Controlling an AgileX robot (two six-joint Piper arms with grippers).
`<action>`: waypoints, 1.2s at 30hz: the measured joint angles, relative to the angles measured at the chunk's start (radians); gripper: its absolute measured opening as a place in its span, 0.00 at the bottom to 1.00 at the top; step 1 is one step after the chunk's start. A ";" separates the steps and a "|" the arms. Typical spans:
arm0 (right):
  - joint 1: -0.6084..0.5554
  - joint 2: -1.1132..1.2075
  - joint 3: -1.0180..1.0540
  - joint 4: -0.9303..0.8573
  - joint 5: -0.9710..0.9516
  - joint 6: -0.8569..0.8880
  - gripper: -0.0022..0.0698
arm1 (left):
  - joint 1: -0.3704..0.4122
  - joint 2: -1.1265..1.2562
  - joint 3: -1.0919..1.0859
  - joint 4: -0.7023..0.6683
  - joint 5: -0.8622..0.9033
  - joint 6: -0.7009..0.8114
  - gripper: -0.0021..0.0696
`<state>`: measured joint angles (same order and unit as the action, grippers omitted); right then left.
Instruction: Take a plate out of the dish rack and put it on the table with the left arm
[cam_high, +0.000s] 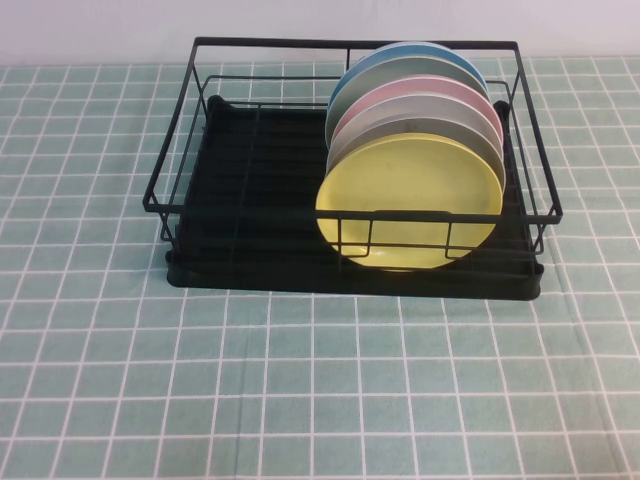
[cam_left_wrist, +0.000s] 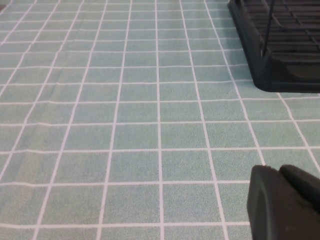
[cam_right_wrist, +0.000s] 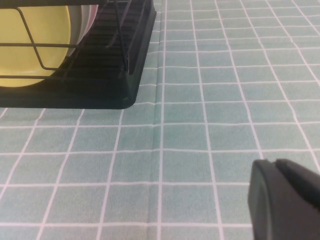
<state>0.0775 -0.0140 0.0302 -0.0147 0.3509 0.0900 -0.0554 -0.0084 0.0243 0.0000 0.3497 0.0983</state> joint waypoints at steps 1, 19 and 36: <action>0.000 0.000 0.000 0.000 0.000 0.000 0.00 | 0.000 0.000 0.000 0.000 0.000 0.000 0.02; 0.000 0.000 0.000 0.000 0.000 0.000 0.00 | 0.000 0.000 0.000 -0.083 -0.008 -0.032 0.02; 0.000 0.000 0.000 0.000 0.000 0.000 0.00 | 0.000 0.000 0.000 -0.601 -0.275 -0.257 0.02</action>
<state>0.0775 -0.0140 0.0302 -0.0147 0.3509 0.0900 -0.0554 -0.0084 0.0243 -0.6014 0.0742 -0.1584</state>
